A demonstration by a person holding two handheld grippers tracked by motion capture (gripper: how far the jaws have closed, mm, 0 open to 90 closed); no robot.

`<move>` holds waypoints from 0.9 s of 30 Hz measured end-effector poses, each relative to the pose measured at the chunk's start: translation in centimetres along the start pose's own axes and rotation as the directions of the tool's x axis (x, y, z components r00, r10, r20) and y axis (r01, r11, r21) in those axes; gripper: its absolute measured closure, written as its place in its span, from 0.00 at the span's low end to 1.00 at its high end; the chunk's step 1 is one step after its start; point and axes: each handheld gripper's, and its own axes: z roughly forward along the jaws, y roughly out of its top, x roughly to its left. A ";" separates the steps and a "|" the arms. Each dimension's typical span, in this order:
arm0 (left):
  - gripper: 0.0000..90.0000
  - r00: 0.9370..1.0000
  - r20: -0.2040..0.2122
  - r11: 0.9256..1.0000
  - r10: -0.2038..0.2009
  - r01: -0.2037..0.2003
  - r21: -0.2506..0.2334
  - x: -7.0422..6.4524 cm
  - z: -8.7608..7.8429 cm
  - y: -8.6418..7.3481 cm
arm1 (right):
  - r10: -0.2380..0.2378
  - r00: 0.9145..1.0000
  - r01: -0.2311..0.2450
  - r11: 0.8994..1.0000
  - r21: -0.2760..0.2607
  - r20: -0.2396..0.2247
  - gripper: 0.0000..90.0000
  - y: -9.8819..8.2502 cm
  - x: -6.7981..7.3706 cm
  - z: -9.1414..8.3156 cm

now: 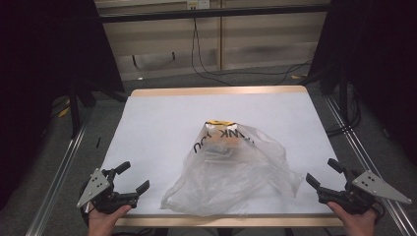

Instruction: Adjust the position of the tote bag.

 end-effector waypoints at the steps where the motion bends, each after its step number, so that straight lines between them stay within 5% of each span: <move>1: 0.09 1.000 -0.001 1.000 -0.002 0.002 -0.001 0.0 0.0 0.0 | 0.003 1.000 -0.003 1.000 0.002 -0.006 0.14 0.0 -0.1 0.0; 6: 0.10 1.000 0.004 1.000 0.007 -0.008 0.029 0.1 0.0 0.1 | 0.006 1.000 -0.005 1.000 0.015 -0.025 0.17 0.0 -0.1 -0.1; 18: 0.14 0.999 0.022 0.999 -0.031 0.030 0.016 -0.2 -0.1 0.3 | 0.012 0.996 -0.009 0.999 0.037 -0.085 0.22 0.4 0.2 -0.3; 27: 0.17 0.998 0.070 0.999 0.006 -0.008 0.034 -1.1 -0.3 0.9 | 0.010 0.986 0.000 0.998 0.056 -0.169 0.25 0.9 1.1 -0.7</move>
